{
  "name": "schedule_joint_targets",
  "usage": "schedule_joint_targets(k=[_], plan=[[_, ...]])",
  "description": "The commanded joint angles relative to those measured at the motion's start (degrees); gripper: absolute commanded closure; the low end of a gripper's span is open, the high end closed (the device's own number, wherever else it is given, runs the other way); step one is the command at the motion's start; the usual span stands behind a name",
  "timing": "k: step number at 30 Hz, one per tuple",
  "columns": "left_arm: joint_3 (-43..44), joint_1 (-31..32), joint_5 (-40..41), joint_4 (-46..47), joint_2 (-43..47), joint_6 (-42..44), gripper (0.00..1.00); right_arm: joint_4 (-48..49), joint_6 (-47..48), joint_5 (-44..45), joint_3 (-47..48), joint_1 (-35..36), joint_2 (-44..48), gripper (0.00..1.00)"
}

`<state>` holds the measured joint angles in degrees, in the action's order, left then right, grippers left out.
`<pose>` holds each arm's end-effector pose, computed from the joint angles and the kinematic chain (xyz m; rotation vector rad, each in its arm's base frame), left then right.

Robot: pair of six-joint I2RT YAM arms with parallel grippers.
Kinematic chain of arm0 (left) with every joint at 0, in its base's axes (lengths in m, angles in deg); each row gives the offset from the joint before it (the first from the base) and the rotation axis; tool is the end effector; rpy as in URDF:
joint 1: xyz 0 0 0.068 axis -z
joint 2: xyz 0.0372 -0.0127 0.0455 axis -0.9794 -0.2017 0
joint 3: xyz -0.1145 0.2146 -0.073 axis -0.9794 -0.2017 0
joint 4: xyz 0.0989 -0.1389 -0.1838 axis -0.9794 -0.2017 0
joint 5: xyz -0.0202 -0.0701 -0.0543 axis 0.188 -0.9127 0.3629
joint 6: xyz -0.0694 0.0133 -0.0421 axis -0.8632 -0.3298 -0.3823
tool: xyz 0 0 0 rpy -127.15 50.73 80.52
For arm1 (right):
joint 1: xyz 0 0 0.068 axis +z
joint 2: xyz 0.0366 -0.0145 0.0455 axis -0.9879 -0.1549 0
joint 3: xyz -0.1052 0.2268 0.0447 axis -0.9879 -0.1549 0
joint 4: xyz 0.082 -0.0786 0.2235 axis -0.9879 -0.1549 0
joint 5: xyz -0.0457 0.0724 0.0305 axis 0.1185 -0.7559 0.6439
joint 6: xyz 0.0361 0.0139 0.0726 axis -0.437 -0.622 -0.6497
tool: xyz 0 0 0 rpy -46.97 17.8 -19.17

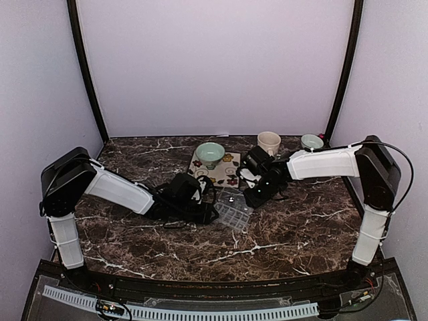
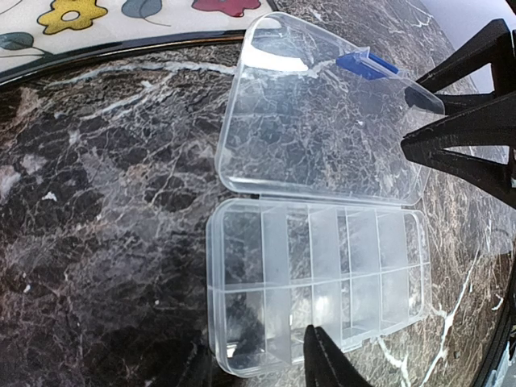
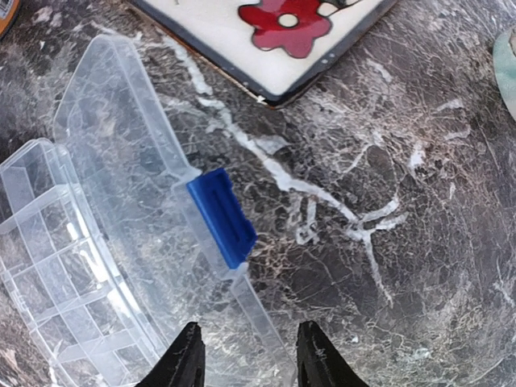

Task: Sort the pills into containers
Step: Open the lid of the pill container.

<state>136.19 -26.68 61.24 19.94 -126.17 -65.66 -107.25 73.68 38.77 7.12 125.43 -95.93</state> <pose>0.2421 -0.3156 0.1000 0.4564 2.3500 -0.8354 0.2732 0.2550 0.1298 -0.8143 2.5863 0.1074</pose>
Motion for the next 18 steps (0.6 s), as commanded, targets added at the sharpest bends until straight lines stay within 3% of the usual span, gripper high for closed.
schedule_joint_targets(k=[1,18], plan=[[0.5,0.5,1.5,-4.0,-1.0,1.1,0.58,2.0,-0.7,2.4,-0.5,-1.0,-0.8,0.58],[0.8,0.5,1.8,-4.8,-0.6,1.9,0.58,3.3,-1.4,3.6,-1.2,-2.0,-1.9,0.48]])
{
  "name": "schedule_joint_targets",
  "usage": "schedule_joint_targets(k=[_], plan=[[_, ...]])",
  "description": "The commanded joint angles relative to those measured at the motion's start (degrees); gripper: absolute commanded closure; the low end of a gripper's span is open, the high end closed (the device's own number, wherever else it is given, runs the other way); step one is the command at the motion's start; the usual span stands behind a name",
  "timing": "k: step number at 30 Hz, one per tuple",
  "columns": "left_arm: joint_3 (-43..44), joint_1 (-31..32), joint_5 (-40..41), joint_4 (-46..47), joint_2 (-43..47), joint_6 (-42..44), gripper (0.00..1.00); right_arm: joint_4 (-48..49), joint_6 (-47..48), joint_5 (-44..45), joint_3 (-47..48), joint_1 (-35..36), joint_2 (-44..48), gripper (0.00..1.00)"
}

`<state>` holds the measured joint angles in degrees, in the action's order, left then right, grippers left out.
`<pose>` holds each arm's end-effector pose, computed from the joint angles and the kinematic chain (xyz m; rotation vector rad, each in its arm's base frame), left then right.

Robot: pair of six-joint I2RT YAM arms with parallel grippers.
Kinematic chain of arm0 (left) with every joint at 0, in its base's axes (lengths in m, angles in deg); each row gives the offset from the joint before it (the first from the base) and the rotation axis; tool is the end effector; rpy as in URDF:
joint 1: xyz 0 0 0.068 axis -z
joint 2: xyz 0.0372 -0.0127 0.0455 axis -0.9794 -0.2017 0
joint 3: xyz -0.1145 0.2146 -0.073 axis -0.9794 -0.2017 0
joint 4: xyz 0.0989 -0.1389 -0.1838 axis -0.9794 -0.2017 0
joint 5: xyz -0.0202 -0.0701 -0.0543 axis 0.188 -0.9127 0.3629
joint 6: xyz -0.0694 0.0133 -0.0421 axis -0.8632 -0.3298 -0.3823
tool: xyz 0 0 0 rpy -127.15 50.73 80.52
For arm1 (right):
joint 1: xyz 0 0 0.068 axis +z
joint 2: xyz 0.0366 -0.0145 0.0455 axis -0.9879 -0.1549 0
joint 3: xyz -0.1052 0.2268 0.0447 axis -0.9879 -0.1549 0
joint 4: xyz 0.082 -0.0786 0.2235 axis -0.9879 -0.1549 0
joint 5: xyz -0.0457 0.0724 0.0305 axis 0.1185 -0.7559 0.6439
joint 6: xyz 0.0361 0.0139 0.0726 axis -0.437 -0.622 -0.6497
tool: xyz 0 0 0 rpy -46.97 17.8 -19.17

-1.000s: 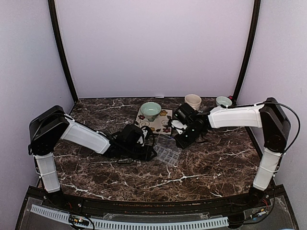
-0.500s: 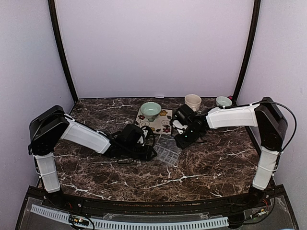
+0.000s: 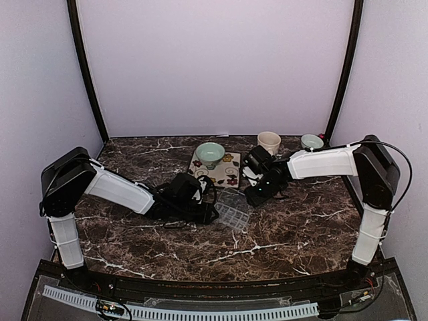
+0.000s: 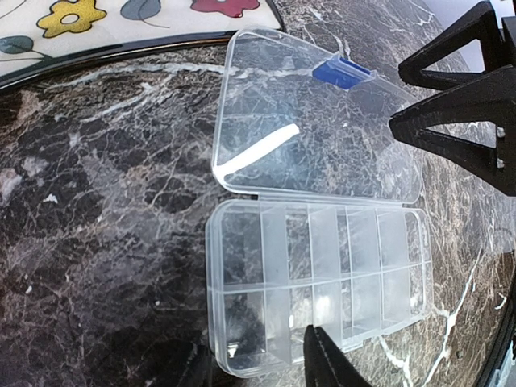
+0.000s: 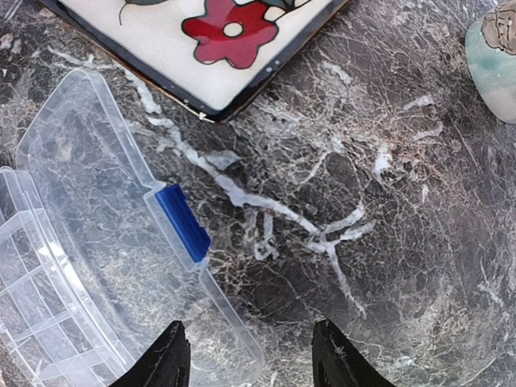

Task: Sort the pills into containers
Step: Open the lid of the pill container.

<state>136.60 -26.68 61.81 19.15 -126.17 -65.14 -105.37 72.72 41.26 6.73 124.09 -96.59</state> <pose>0.2430 -0.3155 0.1006 0.4614 2.3506 -0.8170 0.2833 0.2482 0.1261 -0.7402 2.5771 0.0605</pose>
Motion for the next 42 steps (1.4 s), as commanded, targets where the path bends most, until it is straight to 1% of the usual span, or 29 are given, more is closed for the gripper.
schedule_joint_targets(k=[1,12,18,30,42], plan=[[0.4,0.5,1.2,-3.9,-0.6,1.4,0.58,1.5,-0.5,1.1,-0.8,-0.6,-1.4,0.47],[0.9,0.5,1.6,-4.4,-0.5,1.7,0.58,1.6,-0.9,0.9,-1.6,-0.8,-2.2,0.47],[1.6,0.5,2.4,-4.7,0.3,2.4,0.58,1.7,-1.1,0.7,-1.8,-0.8,-1.1,0.46],[3.4,0.5,5.9,-6.6,5.3,4.0,0.53,2.0,-1.1,0.1,-1.2,-0.6,3.4,0.45],[4.1,0.5,7.3,-8.0,10.2,4.1,0.52,1.5,-1.6,0.9,-1.4,0.5,7.4,0.43]])
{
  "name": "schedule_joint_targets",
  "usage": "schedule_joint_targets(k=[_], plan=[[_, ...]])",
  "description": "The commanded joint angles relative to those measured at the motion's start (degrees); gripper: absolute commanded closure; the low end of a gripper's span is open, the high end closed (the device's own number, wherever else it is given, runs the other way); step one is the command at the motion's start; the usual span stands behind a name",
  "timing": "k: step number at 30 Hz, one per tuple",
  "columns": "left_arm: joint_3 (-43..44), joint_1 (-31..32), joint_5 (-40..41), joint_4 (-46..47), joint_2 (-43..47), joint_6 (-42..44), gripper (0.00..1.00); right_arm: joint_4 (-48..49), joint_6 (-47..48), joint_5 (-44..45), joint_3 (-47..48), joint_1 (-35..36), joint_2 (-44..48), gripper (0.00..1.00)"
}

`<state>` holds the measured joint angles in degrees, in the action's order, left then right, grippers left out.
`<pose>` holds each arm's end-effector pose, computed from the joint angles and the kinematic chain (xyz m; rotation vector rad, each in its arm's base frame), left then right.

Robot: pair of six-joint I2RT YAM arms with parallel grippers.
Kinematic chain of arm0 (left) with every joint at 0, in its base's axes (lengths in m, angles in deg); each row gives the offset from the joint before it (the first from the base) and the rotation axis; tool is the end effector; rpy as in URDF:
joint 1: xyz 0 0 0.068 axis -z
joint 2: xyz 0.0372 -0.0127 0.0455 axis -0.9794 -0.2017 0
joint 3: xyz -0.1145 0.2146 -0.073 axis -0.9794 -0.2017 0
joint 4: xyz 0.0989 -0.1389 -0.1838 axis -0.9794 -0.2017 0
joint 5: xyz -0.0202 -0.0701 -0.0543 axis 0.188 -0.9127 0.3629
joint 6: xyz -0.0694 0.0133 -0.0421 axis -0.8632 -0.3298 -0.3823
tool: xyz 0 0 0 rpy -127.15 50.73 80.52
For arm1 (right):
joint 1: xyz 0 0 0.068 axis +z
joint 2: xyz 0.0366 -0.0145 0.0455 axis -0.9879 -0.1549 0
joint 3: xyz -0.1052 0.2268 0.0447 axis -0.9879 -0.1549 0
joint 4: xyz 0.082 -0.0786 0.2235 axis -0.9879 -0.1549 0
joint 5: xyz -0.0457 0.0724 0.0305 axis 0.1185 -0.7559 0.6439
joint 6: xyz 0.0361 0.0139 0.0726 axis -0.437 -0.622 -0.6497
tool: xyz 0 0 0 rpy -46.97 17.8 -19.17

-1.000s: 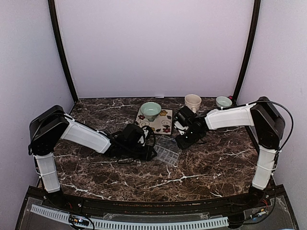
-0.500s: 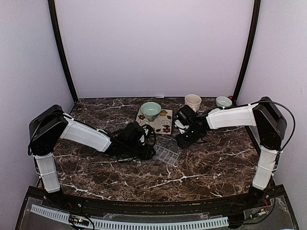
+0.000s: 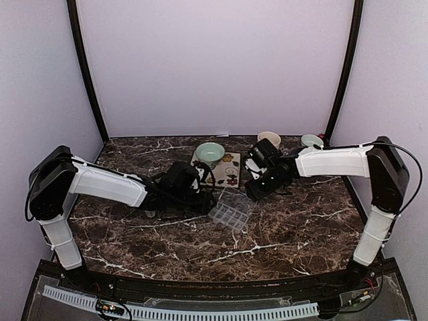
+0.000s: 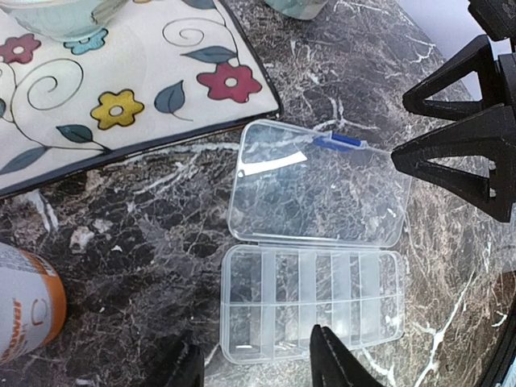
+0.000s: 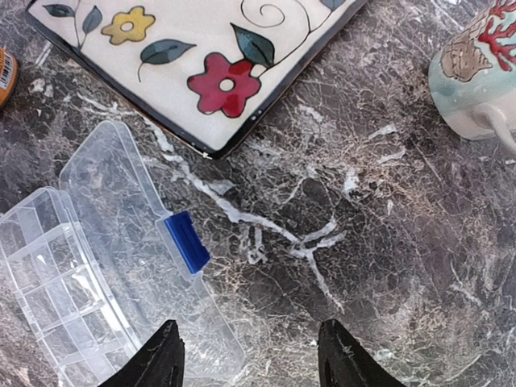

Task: Sort the pills into containers
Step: Open the lid of the pill container.

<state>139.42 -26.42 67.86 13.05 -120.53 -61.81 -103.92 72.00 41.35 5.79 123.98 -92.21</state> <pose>0.2482 -0.3128 0.1410 0.4583 2.2658 -0.7119 0.2823 0.2462 0.1502 -0.6907 2.5101 0.1122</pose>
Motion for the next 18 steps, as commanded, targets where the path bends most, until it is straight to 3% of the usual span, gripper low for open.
schedule_joint_targets(k=[1,12,18], plan=[[1.3,0.3,1.6,-2.2,5.3,0.8,0.51,0.1,-1.0,1.1,-0.4,0.8,3.5,0.43],[-0.7,0.3,11.5,-3.4,24.9,6.6,0.46,3.0,-2.2,6.0,1.5,4.0,13.7,0.35],[-4.2,0.3,16.9,1.6,36.9,12.6,0.26,10.5,-2.3,6.9,2.8,4.4,17.3,0.23]])
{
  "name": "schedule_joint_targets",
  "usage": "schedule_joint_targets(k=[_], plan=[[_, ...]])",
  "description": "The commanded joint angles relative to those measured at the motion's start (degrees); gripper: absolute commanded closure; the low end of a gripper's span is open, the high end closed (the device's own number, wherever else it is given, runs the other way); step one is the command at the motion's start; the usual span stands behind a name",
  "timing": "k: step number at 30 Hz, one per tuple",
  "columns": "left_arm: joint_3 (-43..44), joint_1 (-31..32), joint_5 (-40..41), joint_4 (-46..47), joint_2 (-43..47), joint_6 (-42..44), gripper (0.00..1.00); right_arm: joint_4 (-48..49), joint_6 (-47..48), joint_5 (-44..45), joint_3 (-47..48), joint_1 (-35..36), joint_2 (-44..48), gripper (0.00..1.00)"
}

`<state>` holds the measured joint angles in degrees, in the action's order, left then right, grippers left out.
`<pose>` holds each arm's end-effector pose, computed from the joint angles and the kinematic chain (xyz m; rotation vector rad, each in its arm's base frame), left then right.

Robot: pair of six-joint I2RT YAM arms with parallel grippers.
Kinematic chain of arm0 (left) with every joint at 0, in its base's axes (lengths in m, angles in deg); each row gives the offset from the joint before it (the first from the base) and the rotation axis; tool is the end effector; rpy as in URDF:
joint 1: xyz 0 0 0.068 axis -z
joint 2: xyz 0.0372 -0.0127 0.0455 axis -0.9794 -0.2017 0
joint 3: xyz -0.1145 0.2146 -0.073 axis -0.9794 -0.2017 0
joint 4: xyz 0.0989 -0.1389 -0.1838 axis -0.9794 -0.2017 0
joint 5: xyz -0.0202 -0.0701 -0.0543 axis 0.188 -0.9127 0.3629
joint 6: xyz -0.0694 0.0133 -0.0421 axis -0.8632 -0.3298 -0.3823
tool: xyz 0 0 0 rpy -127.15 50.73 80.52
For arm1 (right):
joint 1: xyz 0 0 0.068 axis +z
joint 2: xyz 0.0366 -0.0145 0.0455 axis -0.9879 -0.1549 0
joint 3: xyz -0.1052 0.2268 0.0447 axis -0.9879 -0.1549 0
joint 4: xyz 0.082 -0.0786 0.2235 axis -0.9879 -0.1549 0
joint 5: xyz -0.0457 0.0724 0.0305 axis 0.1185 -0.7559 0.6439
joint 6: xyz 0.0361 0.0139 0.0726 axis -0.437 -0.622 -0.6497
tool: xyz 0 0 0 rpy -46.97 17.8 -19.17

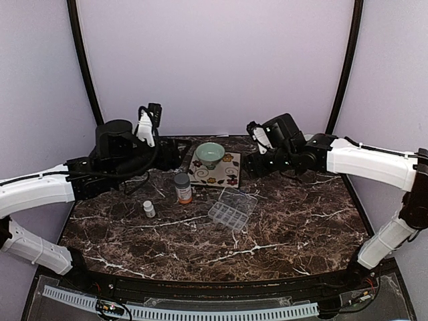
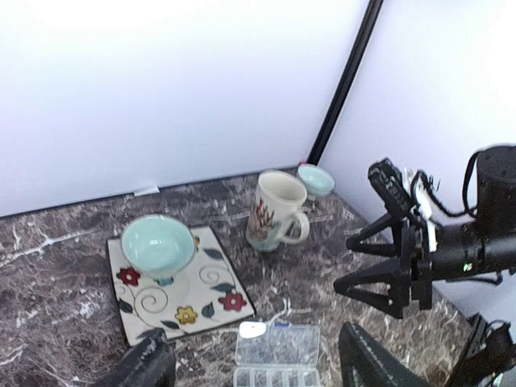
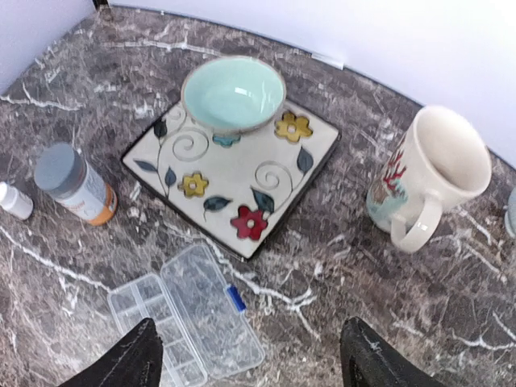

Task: Sort the pills into containers
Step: Open the lid of the pill container, then pick up the pill bottle from the center of the board.

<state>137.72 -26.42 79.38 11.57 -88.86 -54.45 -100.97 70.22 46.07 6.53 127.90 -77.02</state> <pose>0.2139 -0.2459 0.3211 0.2992 1.7419 -0.7313 0.2578 0.2490 0.2525 -0.5705 2.2064 0.2523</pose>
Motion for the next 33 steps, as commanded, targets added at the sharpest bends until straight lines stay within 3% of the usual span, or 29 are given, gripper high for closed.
schedule_joint_targets(k=[1,3,4,11,14,18,21,24,33], plan=[[-2.7,0.3,6.4,3.9,6.7,6.1,0.19,9.2,-0.8,2.9,2.5,0.4,2.3,0.21],[-3.5,0.2,8.1,5.9,8.5,7.7,0.03,13.0,-1.1,4.6,3.3,0.4,2.6,0.19],[-4.0,0.2,9.3,7.2,9.4,8.2,0.01,14.6,-1.6,5.6,3.7,0.3,2.6,0.18],[-6.6,0.0,13.4,11.9,13.1,12.0,0.01,22.3,-1.5,8.8,8.2,-0.5,-0.4,0.19],[-4.7,-0.1,14.9,8.0,12.6,12.3,0.01,26.9,0.4,2.3,7.7,-0.9,-0.2,0.01],[-4.0,-0.1,15.9,3.1,13.0,10.2,0.01,33.9,0.6,-1.7,5.7,-1.0,0.1,0.00],[-4.3,-0.2,17.1,1.2,14.1,8.9,0.01,32.1,2.8,-3.1,8.2,-0.8,-2.6,0.02],[-5.2,-1.0,18.6,1.1,15.0,8.4,0.01,28.4,2.6,-4.0,12.2,-0.4,-6.6,0.11],[-4.4,-8.9,15.3,-8.4,11.7,-2.0,0.03,3.6,1.6,-0.8,36.7,4.4,-22.7,0.19]])
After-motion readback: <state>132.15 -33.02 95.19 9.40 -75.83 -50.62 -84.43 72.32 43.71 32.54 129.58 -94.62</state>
